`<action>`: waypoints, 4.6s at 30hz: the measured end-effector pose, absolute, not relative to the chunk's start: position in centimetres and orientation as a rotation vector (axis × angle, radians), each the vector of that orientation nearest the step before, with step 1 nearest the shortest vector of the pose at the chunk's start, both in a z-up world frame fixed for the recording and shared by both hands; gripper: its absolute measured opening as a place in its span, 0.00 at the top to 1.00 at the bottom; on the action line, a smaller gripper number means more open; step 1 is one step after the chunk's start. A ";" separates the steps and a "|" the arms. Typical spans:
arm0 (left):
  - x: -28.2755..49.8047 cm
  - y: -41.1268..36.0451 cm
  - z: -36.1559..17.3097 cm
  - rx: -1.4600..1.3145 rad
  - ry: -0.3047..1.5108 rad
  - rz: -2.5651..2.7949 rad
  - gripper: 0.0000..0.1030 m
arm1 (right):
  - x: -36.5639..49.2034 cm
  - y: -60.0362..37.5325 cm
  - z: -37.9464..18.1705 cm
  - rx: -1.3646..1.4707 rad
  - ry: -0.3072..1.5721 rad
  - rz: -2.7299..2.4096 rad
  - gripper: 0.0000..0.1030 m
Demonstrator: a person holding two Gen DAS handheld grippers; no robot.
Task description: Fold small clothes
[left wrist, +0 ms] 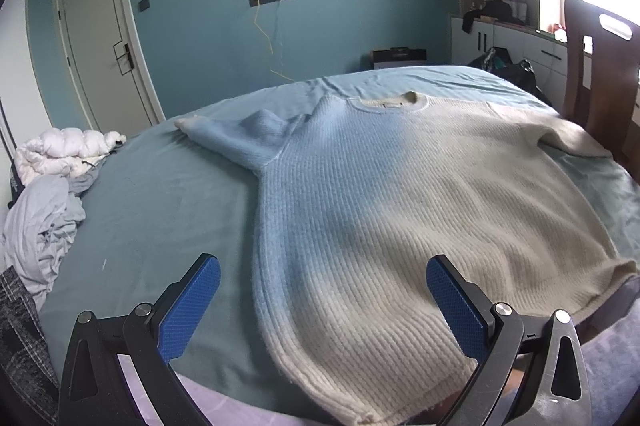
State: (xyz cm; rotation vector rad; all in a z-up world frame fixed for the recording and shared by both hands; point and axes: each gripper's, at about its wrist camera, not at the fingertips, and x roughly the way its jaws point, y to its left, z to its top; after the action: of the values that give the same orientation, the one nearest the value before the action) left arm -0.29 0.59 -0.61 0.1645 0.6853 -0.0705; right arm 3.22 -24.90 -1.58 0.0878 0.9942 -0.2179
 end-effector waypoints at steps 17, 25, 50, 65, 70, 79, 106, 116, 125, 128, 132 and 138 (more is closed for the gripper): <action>2.2 0.2 -3.2 0.174 0.767 -0.063 0.00 | 8.6 -52.3 -9.9 1.045 0.930 -0.401 0.01; 3.6 -0.4 -4.6 0.170 0.781 -0.069 0.00 | 8.2 -61.6 -16.2 1.379 0.699 -0.507 0.01; 5.9 -1.9 -8.0 0.223 0.863 -0.048 0.00 | 26.4 -66.1 -10.0 0.945 0.846 -0.825 0.85; 4.9 2.0 -4.0 0.014 0.769 -0.039 0.00 | 46.3 -35.9 13.3 -0.344 0.617 -0.709 0.86; 4.2 2.4 -3.6 0.013 0.743 -0.039 0.00 | 49.2 -19.9 5.2 -0.674 0.579 -0.370 0.82; 3.8 3.0 -2.9 -0.023 0.746 -0.073 0.00 | 41.6 -15.9 -9.2 -0.742 0.839 -0.089 0.03; 5.1 1.0 -5.6 0.081 0.839 -0.050 0.00 | 31.6 -50.7 -17.3 0.660 1.087 -0.430 0.44; 4.7 1.6 -4.4 0.021 0.819 -0.090 0.00 | 30.9 -37.2 -9.3 -0.005 1.099 -0.343 0.14; 5.2 1.3 -4.7 0.024 0.826 -0.092 0.00 | 39.8 -34.6 -7.6 0.222 1.104 -0.301 0.14; 5.4 1.3 -5.0 0.030 0.834 -0.088 0.00 | 43.9 -33.5 -10.3 0.275 1.130 -0.310 0.15; 5.9 1.4 -5.8 0.029 0.858 -0.089 0.00 | 49.5 -32.0 -12.5 0.344 1.159 -0.265 0.15; 6.9 1.0 -6.8 0.037 0.886 -0.099 0.00 | 54.4 -30.3 -13.8 0.313 1.149 -0.247 0.76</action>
State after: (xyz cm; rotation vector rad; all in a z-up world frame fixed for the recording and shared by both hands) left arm 6.92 1.02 -6.76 0.0367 0.8855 -0.0989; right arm 54.37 -30.29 -13.76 0.3129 1.1486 -0.2471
